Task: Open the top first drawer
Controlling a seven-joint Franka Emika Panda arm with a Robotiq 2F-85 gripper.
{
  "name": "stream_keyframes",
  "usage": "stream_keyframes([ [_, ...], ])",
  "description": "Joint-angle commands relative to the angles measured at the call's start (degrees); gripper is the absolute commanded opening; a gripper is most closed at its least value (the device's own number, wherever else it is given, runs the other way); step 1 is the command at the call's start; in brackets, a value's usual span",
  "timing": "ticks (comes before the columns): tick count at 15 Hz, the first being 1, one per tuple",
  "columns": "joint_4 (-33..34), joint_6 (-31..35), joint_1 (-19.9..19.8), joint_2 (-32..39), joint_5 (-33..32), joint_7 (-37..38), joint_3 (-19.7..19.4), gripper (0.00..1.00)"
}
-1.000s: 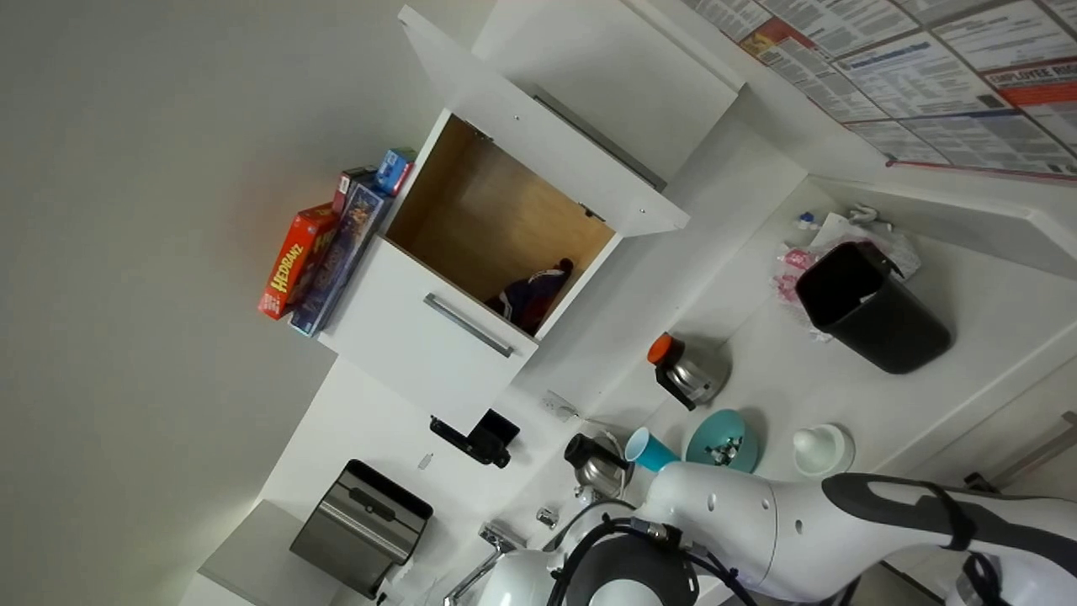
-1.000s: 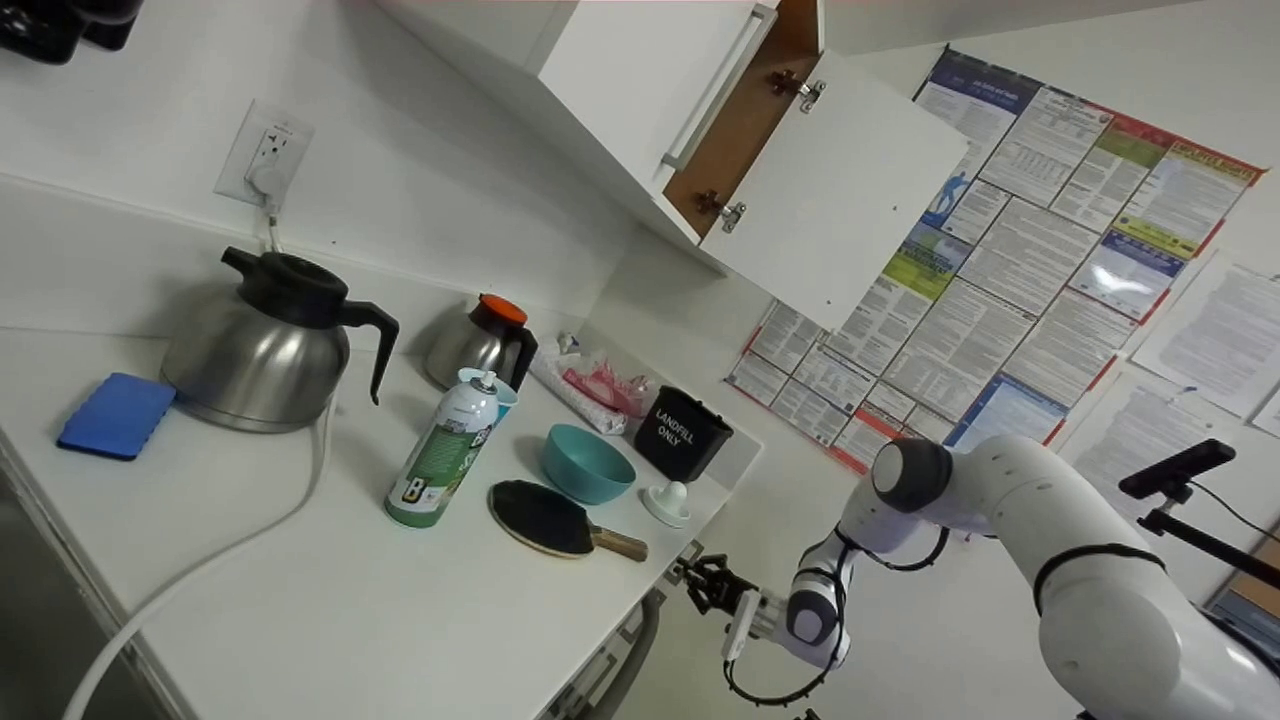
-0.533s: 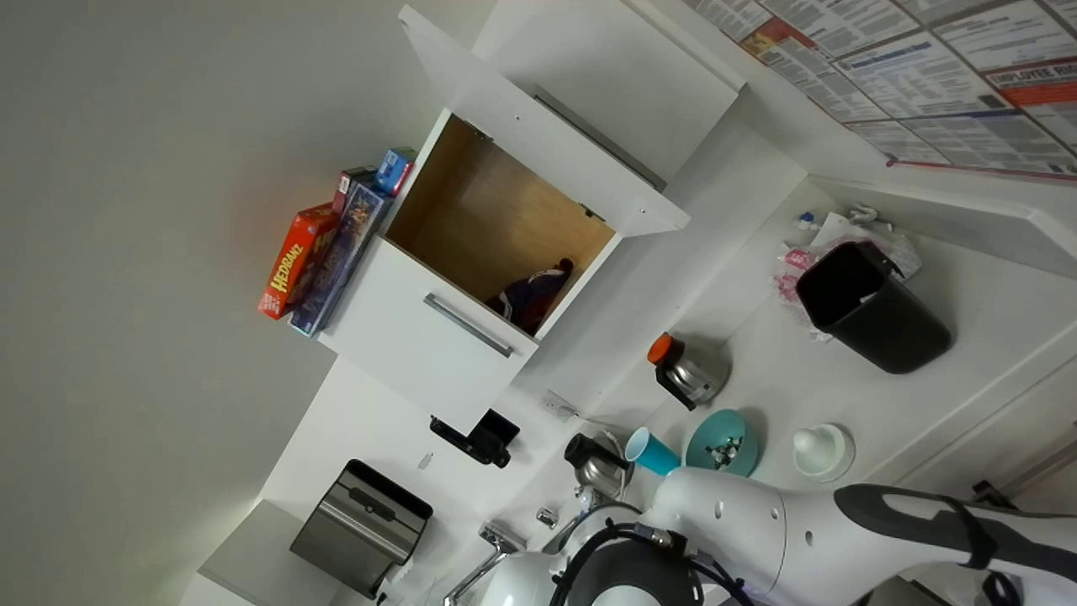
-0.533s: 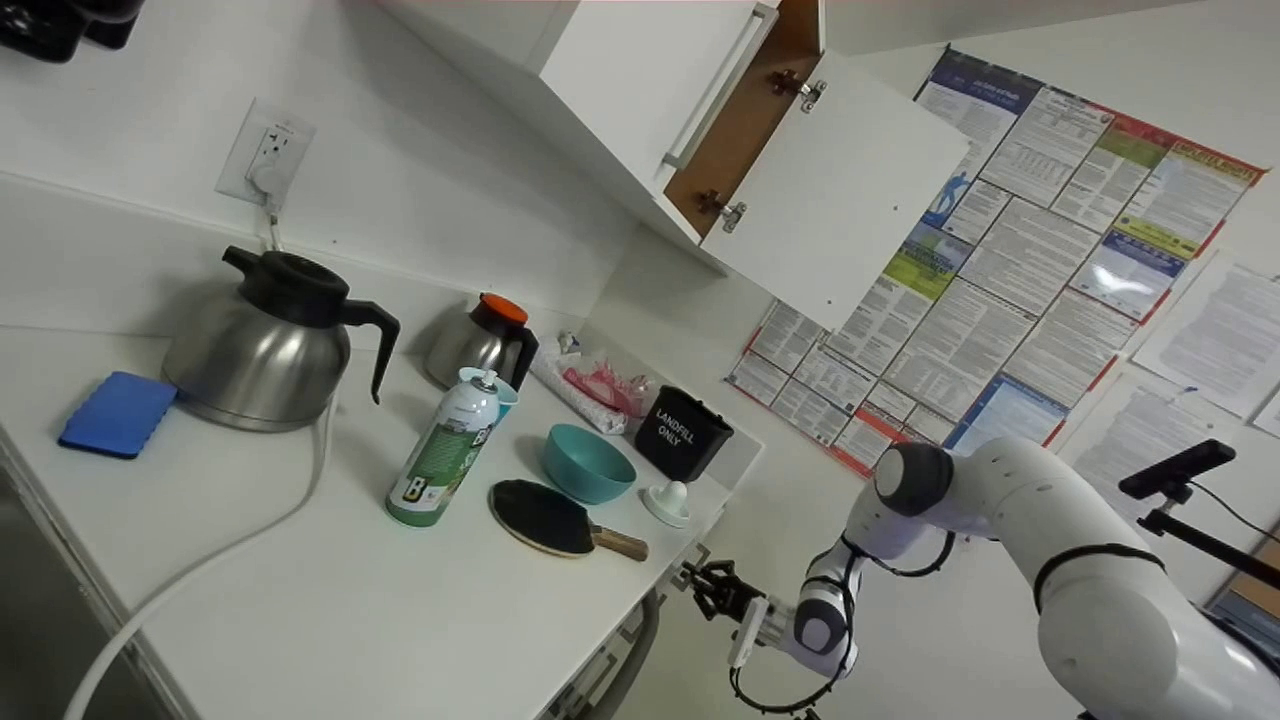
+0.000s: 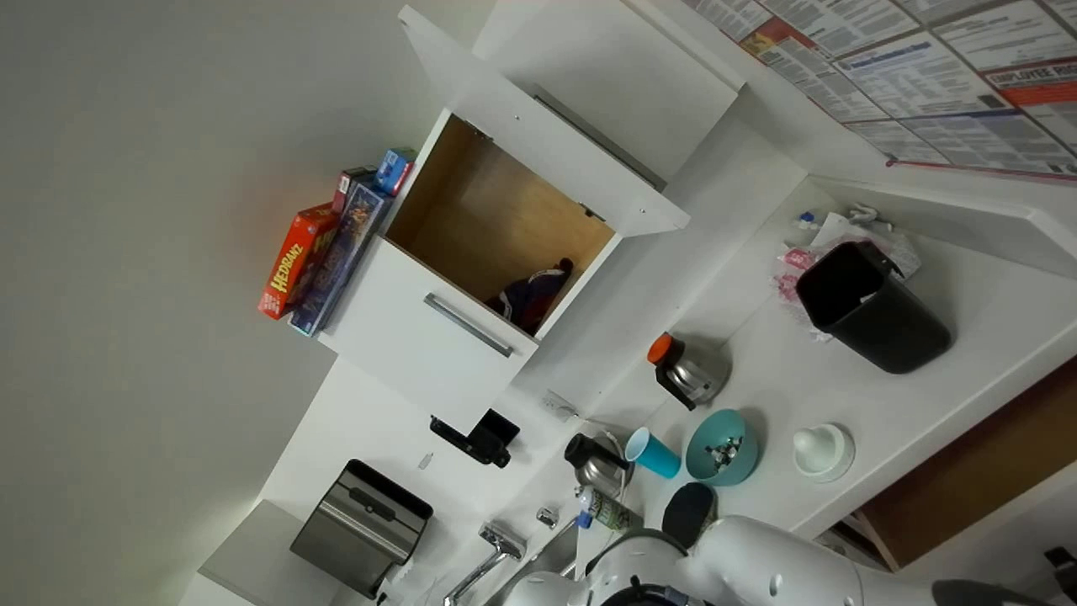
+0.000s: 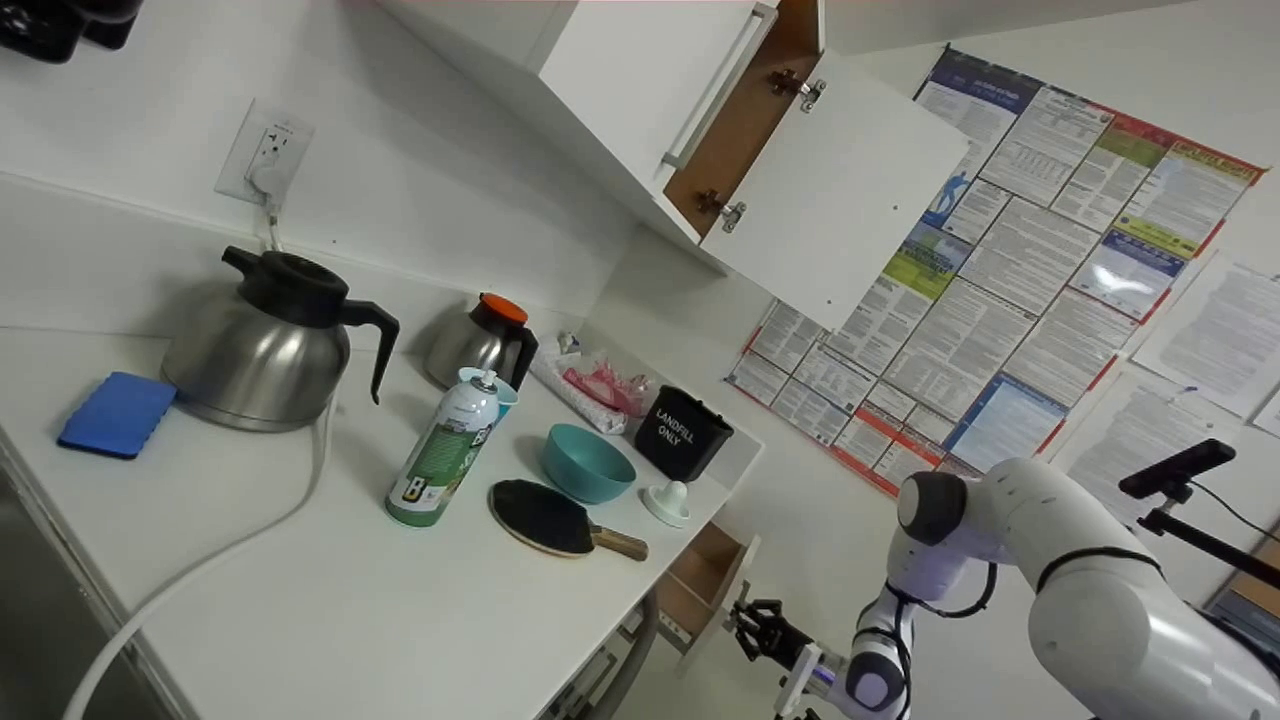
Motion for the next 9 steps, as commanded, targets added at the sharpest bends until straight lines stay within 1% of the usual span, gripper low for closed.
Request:
stream_keyframes([
  [1,3.14,-1.20,-5.03,2.69,-1.79,1.84,-2.04,0.04],
  [5,5.03,-2.08,-9.99,3.98,-4.72,2.68,-3.11,0.04],
  [9,6.70,-0.77,-14.09,4.67,-6.72,3.29,-3.02,0.04],
])
